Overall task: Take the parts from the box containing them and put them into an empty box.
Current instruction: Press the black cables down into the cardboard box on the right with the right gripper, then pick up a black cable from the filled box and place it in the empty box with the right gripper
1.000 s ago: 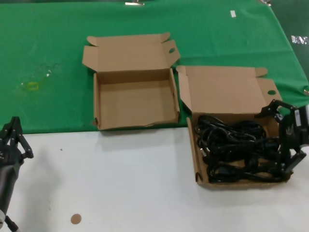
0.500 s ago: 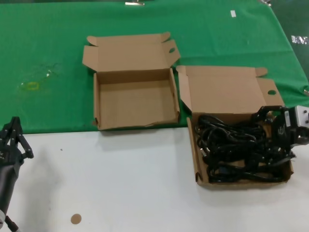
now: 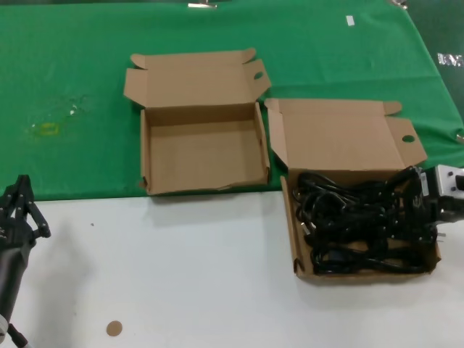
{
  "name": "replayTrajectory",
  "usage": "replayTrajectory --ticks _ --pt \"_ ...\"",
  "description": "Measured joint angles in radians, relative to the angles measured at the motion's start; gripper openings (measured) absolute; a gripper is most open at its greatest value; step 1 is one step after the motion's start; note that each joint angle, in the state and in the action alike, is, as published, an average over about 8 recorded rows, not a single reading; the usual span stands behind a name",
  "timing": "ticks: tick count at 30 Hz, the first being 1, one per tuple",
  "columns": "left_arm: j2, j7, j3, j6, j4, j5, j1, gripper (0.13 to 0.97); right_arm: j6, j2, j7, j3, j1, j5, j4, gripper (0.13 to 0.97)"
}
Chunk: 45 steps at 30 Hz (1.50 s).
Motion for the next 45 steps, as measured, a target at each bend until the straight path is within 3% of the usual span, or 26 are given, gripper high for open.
replayTrajectory --ticks 3,12,27,45 --pt "0.000 0.000 0.000 0.000 0.000 0.000 0.000 0.152 0.002 0.001 0.004 -0.001 -0.003 -0.005 0.004 0.383" --pt "0.000 0.000 0.000 0.000 0.000 0.000 0.000 0.152 0.005 0.012 0.024 0.005 -0.008 -0.012 0.033 0.243" --pt "0.000 0.000 0.000 0.000 0.000 0.000 0.000 0.152 0.002 0.001 0.131 0.028 0.058 -0.011 0.143 0.230" --pt "0.000 0.000 0.000 0.000 0.000 0.000 0.000 0.152 0.127 -0.299 0.269 -0.094 0.222 -0.200 0.105 0.228"
